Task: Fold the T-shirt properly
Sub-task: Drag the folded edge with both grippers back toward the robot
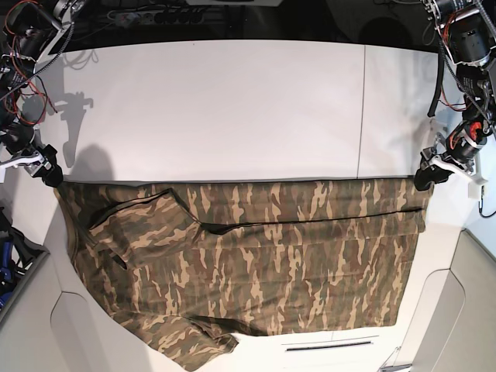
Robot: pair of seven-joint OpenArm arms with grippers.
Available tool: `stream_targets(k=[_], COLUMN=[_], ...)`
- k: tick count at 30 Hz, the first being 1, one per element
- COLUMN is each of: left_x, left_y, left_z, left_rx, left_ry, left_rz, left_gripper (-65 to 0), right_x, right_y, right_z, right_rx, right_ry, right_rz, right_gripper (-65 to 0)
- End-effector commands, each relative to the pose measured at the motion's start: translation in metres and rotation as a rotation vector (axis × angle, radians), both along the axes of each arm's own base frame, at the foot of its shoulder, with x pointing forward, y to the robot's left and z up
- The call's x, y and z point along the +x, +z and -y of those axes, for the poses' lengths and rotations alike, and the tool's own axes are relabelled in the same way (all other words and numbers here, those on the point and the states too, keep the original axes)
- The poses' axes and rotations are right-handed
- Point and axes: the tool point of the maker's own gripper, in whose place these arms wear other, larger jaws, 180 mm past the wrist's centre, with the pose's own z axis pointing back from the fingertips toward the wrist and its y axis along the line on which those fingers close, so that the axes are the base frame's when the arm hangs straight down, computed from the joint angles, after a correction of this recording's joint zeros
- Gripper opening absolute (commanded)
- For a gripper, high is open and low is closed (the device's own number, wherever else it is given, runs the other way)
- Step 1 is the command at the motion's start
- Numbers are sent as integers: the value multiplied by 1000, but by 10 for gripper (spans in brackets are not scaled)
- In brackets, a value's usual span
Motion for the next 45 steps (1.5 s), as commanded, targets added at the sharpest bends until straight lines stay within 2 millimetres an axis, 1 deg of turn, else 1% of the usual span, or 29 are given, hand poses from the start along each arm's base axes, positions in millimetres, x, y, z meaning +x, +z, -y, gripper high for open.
stream_targets(k=[1,4,9,12,17,22,24,27,29,30,32,33,36,37,38,39,41,45], left_x=[7,6,7,9,10,20,23,27,30,33,36,38,41,41,41,41,40,43], left_y=[10,1,-4,-5,-9,-8,-11,-17,-17,-16,-14,-12,-9,-9,-9,-10,-11,-3], left_z=[-9,-7,2,5,14,26,30,34,38,39,38,38,39,39,39,39,38,38], left_rx=[20,-7,-32,-40,-55,-42,-30,-12,3,9,18,18,18,18,19,25,37,50], left_ry=[10,40,51,52,49,13,6,17,0,-7,-11,-10,-12,-12,-13,-17,-22,-62], left_rz=[32,45,57,64,63,66,48,16,9,10,13,18,25,25,25,23,18,47], left_gripper=[-267,-267,-267,-267,-267,-267,-268,-272,-310,-347,-434,-464,-521,-551,-594,-646,-650,-650], right_x=[8,12,20,28,46,62,65,65,64,64,64,64,64,64,65,66,68,71], right_y=[12,8,4,6,14,22,22,16,13,12,11,11,12,13,15,17,21,29], right_z=[6,-3,-16,-26,-35,-44,-46,-41,-40,-40,-40,-39,-41,-42,-44,-46,-50,-54], right_rx=[-15,-1,15,29,26,20,21,7,-18,-24,-24,-24,-26,-27,-28,-30,-34,0], right_ry=[-6,-4,-15,-11,-14,11,8,-30,-32,-30,-31,-31,-21,-12,1,17,46,60], right_rz=[41,53,84,101,125,139,132,96,77,71,70,70,77,83,91,103,124,168], right_gripper=[-260,-260,-260,-260,-260,-260,-260,-262,-265,-288,-374,-425,-565,-604,-644,-650,-650,-650])
